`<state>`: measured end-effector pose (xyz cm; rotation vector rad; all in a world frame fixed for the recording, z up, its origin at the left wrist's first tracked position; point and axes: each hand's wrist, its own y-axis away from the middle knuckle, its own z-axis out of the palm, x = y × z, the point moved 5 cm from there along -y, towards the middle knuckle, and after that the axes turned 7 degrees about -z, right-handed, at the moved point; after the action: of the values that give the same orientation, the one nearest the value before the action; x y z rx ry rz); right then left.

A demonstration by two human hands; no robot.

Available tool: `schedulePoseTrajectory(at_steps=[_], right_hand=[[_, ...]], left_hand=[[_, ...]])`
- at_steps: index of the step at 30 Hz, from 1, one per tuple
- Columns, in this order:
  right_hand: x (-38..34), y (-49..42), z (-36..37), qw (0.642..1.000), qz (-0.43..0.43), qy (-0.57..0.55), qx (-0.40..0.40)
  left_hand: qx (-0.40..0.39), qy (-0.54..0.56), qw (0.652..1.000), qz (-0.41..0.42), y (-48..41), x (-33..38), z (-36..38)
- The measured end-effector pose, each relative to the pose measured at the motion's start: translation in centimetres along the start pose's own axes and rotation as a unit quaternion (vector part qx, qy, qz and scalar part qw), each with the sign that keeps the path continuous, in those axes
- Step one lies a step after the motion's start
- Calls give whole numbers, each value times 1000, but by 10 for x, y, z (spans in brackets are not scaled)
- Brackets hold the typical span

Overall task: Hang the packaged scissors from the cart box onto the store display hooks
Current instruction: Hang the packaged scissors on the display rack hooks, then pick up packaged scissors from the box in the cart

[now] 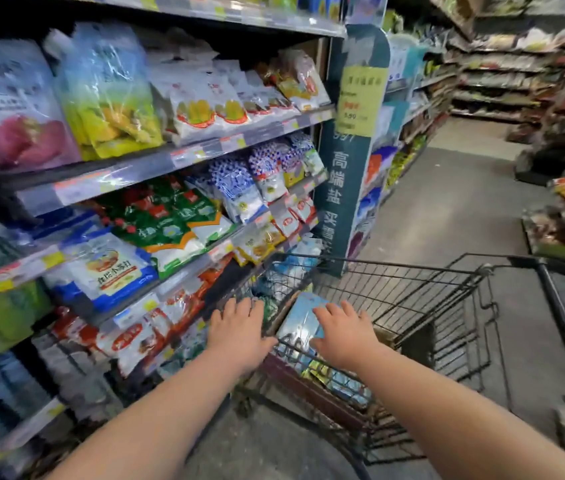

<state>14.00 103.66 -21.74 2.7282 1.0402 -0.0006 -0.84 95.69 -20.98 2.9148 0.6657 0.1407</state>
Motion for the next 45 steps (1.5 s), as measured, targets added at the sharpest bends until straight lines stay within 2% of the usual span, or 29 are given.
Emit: schedulePoseTrajectory(at_steps=[5, 11, 20, 30, 38, 45], right_hand=[[98, 14, 6, 999, 49, 7, -3], [165, 9, 28, 995, 92, -22, -25], [225, -28, 68, 981, 160, -76, -74], [256, -112, 116, 951, 245, -143, -120], [260, -135, 197, 910, 272, -225, -216], [266, -165, 272, 871, 289, -310, -250]], left_hand=[[-6, -19, 999, 43, -24, 85, 17], [-39, -50, 995, 73, -56, 141, 34], [-94, -80, 982, 145, -137, 193, 76], [-177, -97, 957, 207, -258, 195, 132], [-311, -72, 935, 154, -290, 195, 215], [-395, -25, 916, 61, -294, 193, 291]])
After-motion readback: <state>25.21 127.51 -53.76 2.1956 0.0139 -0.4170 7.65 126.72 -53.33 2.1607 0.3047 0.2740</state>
